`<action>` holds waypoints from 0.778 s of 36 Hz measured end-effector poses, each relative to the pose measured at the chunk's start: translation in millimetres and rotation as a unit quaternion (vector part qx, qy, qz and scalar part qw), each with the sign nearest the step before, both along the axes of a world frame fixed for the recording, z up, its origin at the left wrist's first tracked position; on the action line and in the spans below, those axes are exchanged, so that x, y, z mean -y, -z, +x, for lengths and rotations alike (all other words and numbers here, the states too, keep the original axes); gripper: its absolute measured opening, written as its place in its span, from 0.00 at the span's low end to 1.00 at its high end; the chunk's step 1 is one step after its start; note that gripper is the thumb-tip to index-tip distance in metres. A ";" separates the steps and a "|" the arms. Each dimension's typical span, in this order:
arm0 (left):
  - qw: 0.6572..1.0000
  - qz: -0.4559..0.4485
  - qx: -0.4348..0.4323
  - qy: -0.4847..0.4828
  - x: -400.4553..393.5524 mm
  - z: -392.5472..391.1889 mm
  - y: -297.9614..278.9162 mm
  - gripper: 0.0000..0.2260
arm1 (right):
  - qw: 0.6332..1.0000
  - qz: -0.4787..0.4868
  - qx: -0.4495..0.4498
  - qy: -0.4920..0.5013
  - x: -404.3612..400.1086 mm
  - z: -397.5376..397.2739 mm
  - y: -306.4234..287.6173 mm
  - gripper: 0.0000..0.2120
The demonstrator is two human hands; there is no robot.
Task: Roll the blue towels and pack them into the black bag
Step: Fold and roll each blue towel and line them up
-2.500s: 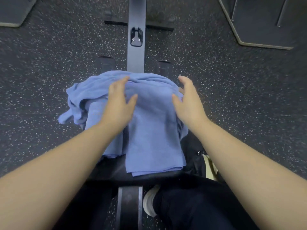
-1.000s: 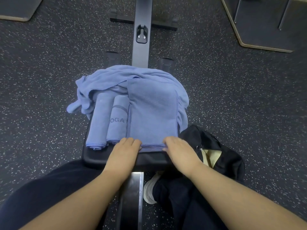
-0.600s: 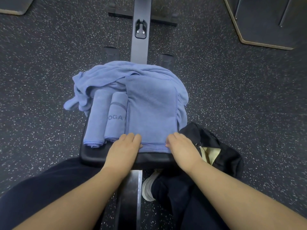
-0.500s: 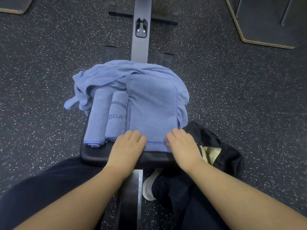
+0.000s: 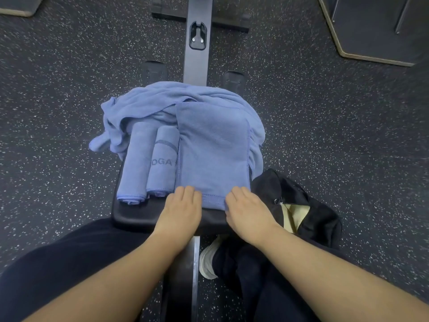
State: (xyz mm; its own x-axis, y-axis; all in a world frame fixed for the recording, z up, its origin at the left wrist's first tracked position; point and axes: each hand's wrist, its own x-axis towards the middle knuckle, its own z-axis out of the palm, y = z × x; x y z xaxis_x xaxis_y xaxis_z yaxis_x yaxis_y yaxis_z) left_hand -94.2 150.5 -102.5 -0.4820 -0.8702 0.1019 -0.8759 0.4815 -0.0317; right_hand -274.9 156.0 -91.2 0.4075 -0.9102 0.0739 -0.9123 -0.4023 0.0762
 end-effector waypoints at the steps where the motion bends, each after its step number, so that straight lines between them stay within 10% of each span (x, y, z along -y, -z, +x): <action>1: 1.000 -0.006 -0.003 -0.001 0.1 -0.1 -1.4 0.07 | 1.000 0.003 -0.003 0.003 0.2 -0.8 2.2 0.11; 15: 0.999 -0.015 -0.025 -0.019 5.0 -0.4 1.8 0.13 | 1.000 -0.008 0.001 0.009 2.9 -4.2 -1.8 0.12; 24: 0.997 -0.035 -0.069 -0.013 8.8 -3.1 12.7 0.07 | 0.984 0.149 0.022 0.097 9.8 -12.8 -9.5 0.03; 28: 0.996 -0.034 -0.076 -0.022 10.8 -5.6 10.8 0.13 | 0.990 0.087 -0.023 0.105 10.2 -9.5 -9.7 0.14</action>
State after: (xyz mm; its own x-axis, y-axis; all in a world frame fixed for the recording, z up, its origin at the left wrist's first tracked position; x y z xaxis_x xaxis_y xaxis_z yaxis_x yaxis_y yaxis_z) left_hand -99.8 139.7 -113.3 -0.4190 -0.8784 0.2300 -0.8929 0.4446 0.0713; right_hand -284.5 145.8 -81.5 0.2066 -0.9727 -0.1055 -0.9746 -0.2140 0.0653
